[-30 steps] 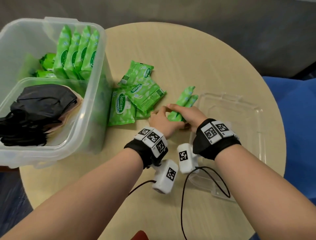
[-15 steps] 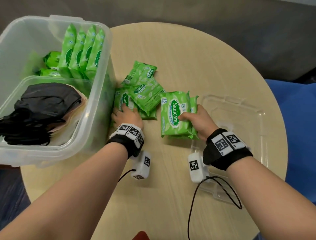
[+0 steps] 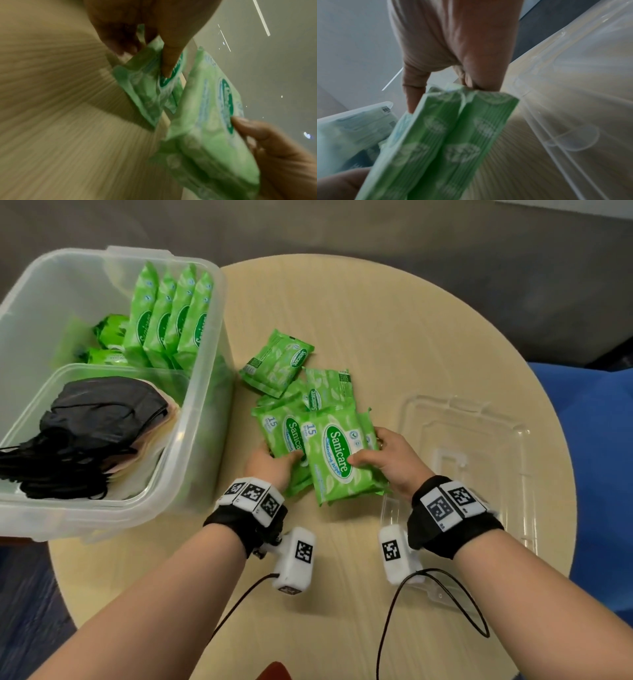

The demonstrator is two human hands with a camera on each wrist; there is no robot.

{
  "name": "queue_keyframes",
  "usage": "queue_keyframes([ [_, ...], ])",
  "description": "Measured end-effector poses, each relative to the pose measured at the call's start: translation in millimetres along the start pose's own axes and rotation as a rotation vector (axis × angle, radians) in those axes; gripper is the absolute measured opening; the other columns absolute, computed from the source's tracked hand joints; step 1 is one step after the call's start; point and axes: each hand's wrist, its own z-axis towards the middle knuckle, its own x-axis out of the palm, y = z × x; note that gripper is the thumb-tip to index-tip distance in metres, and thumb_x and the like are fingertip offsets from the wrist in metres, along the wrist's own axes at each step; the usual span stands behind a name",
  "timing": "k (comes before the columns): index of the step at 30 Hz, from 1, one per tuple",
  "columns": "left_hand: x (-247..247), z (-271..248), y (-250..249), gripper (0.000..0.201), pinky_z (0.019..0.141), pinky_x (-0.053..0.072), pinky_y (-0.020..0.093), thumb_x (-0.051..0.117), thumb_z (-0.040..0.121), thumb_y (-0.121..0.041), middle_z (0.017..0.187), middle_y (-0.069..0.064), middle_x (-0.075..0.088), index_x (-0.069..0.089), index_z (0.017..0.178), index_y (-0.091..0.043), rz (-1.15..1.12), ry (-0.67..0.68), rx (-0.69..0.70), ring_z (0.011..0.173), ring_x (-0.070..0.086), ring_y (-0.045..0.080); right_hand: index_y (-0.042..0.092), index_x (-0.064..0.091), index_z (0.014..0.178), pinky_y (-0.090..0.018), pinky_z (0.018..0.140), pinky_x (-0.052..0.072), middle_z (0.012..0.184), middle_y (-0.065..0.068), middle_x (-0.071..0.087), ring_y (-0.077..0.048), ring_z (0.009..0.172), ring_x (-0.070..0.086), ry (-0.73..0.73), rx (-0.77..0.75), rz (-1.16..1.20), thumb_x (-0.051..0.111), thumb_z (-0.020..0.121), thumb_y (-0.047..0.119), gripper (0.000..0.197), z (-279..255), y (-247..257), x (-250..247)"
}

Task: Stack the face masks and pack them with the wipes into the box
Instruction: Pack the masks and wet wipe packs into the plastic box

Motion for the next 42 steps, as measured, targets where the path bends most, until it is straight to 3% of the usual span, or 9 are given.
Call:
queue_keyframes([
  [4,-5,-14,3,0.014,0.085,0.053,0.045,0.058,0.090,-0.008,0.096,0.009,0.068,0.058,0.102,-0.013,-0.231,0.199,-0.006,0.078,0.065,0.024,0.002,0.054,0.111,-0.030,0.069,0.058,0.098,-0.011,0.067,-0.021,0.080,0.067,0.074,-0.046,0.011,0.062,0.074,-0.015,0.041,-6,2,3],
  [8,-4,-30,5,0.038,0.076,0.055,0.030,0.042,0.089,0.003,0.109,0.007,0.065,0.048,0.123,-0.012,-0.480,0.387,-0.003,0.089,0.064,0.019,0.010,0.049,0.117,-0.029,0.069,0.058,0.100,-0.004,0.065,-0.013,0.079,0.067,0.130,-0.052,0.171,0.052,0.082,-0.013,0.042,-11,5,11],
  [13,-10,-44,-3,0.056,0.092,0.051,0.035,0.034,0.086,-0.046,0.126,0.010,0.061,0.048,0.130,-0.013,-0.676,0.583,0.052,0.111,0.060,0.022,0.014,0.029,0.139,-0.030,0.082,0.054,0.117,-0.004,0.058,-0.015,0.096,0.061,0.220,-0.033,0.126,0.050,0.088,-0.005,0.059,-16,8,23],
  [17,-7,-42,-2,0.099,0.088,0.054,0.040,0.084,0.044,-0.050,0.117,0.011,0.066,0.049,0.127,-0.009,-0.549,0.463,0.069,0.104,0.065,0.026,0.021,0.015,0.146,-0.036,0.088,0.050,0.130,-0.010,0.052,-0.023,0.105,0.058,0.265,-0.007,0.088,0.043,0.091,-0.001,0.066,-18,5,36],
  [22,-11,-37,11,0.071,0.071,0.059,0.033,0.084,0.053,-0.009,0.098,0.014,0.071,0.057,0.117,0.003,-0.607,0.311,0.008,0.080,0.071,0.022,0.022,0.012,0.149,-0.029,0.104,0.036,0.133,-0.001,0.042,-0.016,0.120,0.045,0.464,0.004,-0.196,0.043,0.086,0.004,0.072,-13,23,41],
  [26,-16,-33,22,0.068,0.065,0.059,0.034,0.077,0.053,-0.016,0.095,0.015,0.071,0.058,0.115,0.004,-0.636,0.250,-0.053,0.076,0.071,0.023,0.018,0.033,0.144,-0.032,0.110,0.024,0.146,-0.015,0.033,-0.027,0.135,0.031,-0.021,-0.249,-0.804,0.050,0.092,0.014,0.055,32,48,26],
  [33,-19,-17,32,0.090,0.071,0.058,0.039,0.087,0.047,-0.023,0.110,0.018,0.067,0.047,0.124,0.002,-0.600,0.196,-0.117,0.091,0.069,0.030,0.045,-0.002,0.145,-0.045,0.109,0.027,0.152,-0.029,0.005,-0.043,0.137,0.020,-0.015,-0.062,-1.297,0.062,0.083,0.048,0.089,83,39,49],
  [37,-20,-11,32,0.071,0.082,0.055,0.048,0.082,0.068,-0.015,0.114,0.015,0.064,0.041,0.124,-0.004,-0.561,0.145,-0.158,0.095,0.067,0.031,0.044,0.008,0.145,-0.042,0.093,0.044,0.124,-0.024,0.047,-0.038,0.113,0.048,-0.126,-0.184,-1.244,0.049,0.088,0.006,0.080,86,41,47],
  [42,-18,0,33,0.071,0.086,0.053,0.053,0.078,0.073,-0.014,0.119,0.015,0.062,0.035,0.129,-0.007,-0.579,0.148,-0.201,0.096,0.066,0.032,0.042,0.028,0.143,-0.027,0.089,0.047,0.103,-0.015,0.057,-0.029,0.084,0.058,-0.385,-0.284,-0.791,0.041,0.085,-0.007,0.076,69,53,21],
])
